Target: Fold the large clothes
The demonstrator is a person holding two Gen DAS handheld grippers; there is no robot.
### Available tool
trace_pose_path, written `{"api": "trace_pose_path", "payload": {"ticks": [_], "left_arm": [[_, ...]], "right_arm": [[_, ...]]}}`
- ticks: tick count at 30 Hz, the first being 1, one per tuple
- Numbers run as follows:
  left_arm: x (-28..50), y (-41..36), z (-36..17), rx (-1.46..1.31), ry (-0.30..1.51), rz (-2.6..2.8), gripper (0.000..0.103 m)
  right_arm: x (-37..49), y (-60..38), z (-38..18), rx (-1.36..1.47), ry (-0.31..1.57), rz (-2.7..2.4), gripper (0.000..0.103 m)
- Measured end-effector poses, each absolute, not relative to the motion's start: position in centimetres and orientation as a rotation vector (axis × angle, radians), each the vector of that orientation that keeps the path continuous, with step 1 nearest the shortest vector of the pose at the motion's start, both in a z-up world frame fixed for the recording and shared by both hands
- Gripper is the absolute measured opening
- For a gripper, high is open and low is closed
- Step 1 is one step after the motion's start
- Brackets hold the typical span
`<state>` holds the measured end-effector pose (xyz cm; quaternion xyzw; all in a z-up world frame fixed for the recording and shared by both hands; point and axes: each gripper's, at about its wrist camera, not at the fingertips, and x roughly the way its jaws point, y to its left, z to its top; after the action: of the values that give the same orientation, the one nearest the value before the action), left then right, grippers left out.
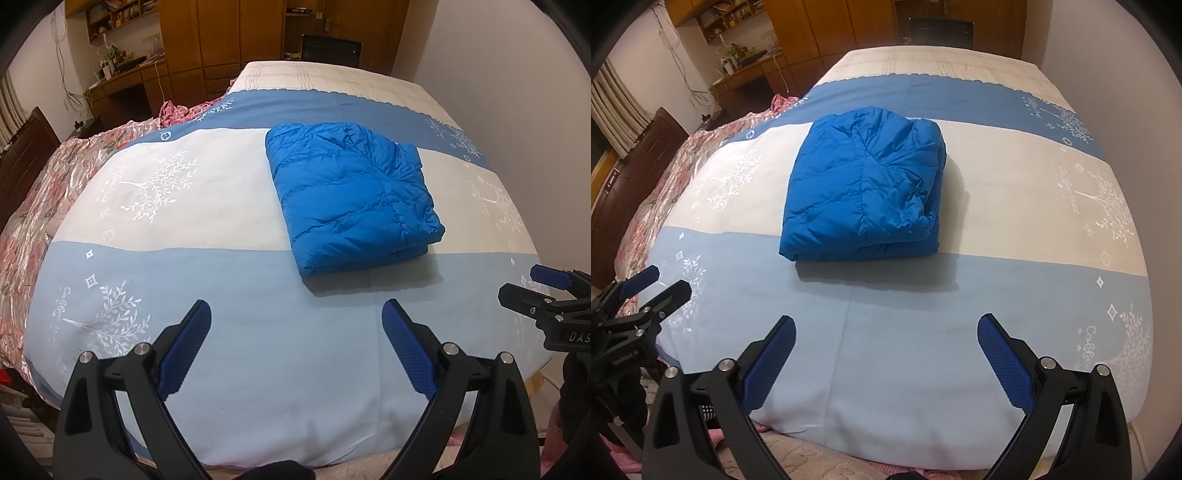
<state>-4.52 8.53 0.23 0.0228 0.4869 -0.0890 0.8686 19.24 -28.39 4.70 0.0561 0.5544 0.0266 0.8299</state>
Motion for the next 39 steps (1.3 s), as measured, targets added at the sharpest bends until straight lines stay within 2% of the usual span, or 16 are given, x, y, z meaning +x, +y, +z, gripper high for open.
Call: {"api": "trace_pose_path", "payload": {"ticks": [39], "left_arm": [[-4.03,8.43,0.22,0.050,1.026,-0.208,0.093]], "right_arm": [[19.73,-28.58,4.25,0.124,1.183,0.061,0.099]]}}
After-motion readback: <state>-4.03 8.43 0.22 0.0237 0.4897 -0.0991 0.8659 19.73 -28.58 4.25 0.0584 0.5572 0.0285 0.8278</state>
